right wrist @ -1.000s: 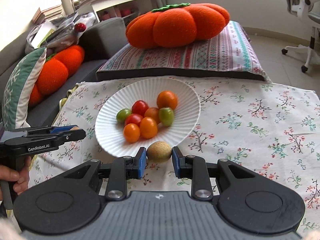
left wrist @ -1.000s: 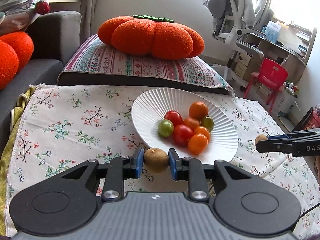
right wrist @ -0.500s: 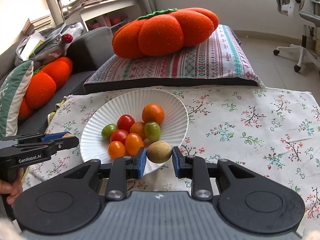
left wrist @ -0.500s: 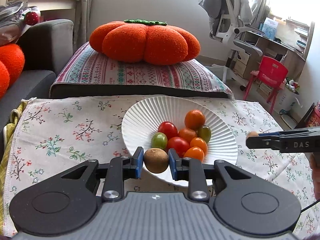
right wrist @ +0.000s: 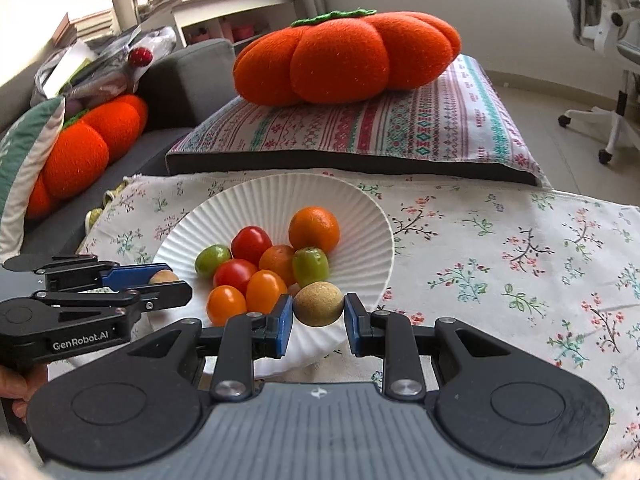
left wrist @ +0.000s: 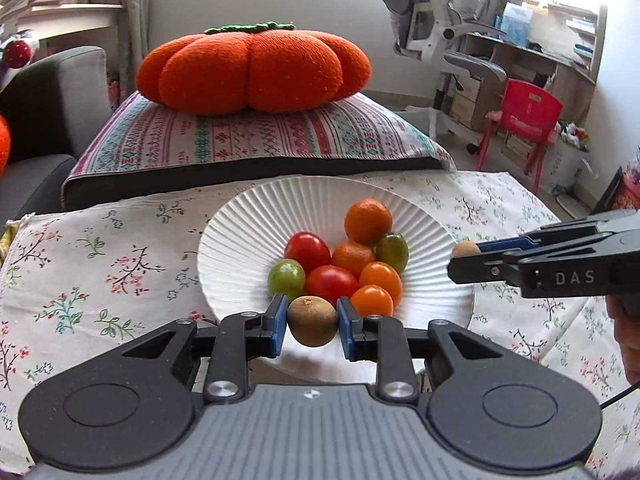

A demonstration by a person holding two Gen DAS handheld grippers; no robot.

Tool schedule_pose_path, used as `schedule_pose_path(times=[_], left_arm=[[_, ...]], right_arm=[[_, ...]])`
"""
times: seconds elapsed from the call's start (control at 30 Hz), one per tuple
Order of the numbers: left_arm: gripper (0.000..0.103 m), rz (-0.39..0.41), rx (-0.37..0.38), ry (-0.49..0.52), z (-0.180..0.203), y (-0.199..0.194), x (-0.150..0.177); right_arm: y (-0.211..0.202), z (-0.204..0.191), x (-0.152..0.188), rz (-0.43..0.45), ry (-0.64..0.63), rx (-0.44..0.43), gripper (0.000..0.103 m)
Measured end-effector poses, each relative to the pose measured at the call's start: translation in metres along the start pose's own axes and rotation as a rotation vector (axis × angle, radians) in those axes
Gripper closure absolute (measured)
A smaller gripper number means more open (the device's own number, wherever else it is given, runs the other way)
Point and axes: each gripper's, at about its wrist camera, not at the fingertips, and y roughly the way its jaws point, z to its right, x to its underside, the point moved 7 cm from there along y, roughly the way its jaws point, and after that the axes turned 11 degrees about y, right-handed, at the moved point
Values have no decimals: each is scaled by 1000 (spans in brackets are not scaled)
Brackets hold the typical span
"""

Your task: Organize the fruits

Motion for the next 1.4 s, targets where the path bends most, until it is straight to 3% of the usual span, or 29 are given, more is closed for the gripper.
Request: schedule_pose_path(times=[0.73,1.2,1.4], left_arm=[[93,-17,-7,-9,-3,9,4],[92,5,2,-31,-10,-5,1],[92,-11,-14,-41,-9,-13,1]], right_arm=[[12,-3,4,-11,-39,10,78],[2,3,-4,24,11,-4,76],[-5,7,-7,13,91,-63,76]])
